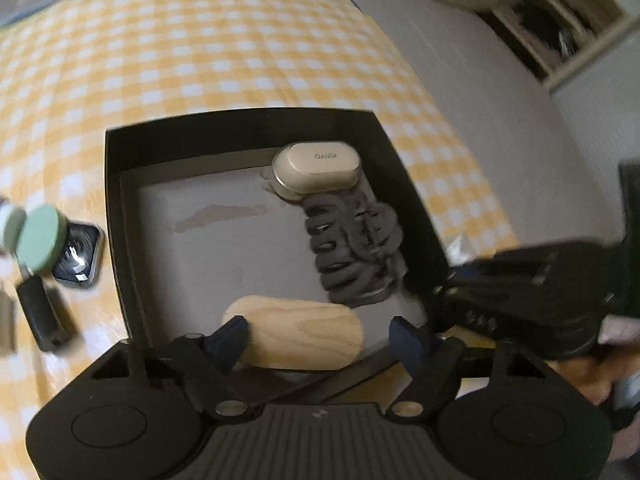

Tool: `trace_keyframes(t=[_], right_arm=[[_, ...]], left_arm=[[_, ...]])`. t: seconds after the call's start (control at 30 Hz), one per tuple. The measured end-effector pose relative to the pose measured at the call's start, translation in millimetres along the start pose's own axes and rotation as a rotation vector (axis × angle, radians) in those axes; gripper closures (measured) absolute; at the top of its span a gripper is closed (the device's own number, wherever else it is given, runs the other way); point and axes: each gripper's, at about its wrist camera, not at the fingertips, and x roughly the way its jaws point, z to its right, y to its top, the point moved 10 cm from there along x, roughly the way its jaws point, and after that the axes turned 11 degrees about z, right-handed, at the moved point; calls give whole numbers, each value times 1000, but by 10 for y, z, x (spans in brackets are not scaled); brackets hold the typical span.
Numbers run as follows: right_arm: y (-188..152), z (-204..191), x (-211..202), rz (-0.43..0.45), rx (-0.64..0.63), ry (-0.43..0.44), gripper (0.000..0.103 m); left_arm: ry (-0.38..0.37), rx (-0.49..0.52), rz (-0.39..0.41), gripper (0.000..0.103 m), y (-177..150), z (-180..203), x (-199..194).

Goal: Organize rigid objects
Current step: 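Carry the wooden block into the box and lower it beside the clip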

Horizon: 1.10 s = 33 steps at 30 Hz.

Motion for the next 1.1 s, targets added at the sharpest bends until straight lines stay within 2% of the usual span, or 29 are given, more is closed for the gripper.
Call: trace_keyframes(t=[0.2, 0.33, 0.5, 0.53, 0.57, 0.63, 0.7, 0.73, 0.83, 0.9, 1.0, 1.1], right_arm=[[2, 2, -6, 0, 1, 1, 98], [1, -3, -1, 0, 2, 1, 98], [-2, 1, -3, -1, 1, -1, 98], [-2, -2, -4, 0, 0, -2, 98], [0, 4, -4, 0, 0, -1, 98], [-2, -2, -3, -2, 3, -1, 98], [0, 5, -5, 0, -1, -1, 98], [0, 1, -6, 0, -1, -1, 98], [0, 4, -5, -1, 1, 0, 98], [0, -1, -5, 0, 2, 2, 98], [0, 1, -6, -1, 2, 1, 98], [-1, 3, -6, -1, 0, 0, 98]], left_arm=[[50, 116, 32, 28, 105, -106, 62], [40, 179, -18, 30, 74, -100, 72], [17, 198, -55, 45, -5, -39, 67], [-6, 180, -67, 55, -20, -24, 59], [-28, 156, -84, 59, -39, -13, 56], [-50, 156, -104, 64, -82, 24, 53], [-35, 179, -94, 64, -83, 30, 57], [-23, 174, -74, 59, -59, 14, 57], [33, 190, -20, 33, 39, -50, 82], [41, 177, -24, 28, 75, -83, 110], [55, 234, -32, 23, 95, -64, 165], [38, 283, -49, 12, 65, 0, 235]])
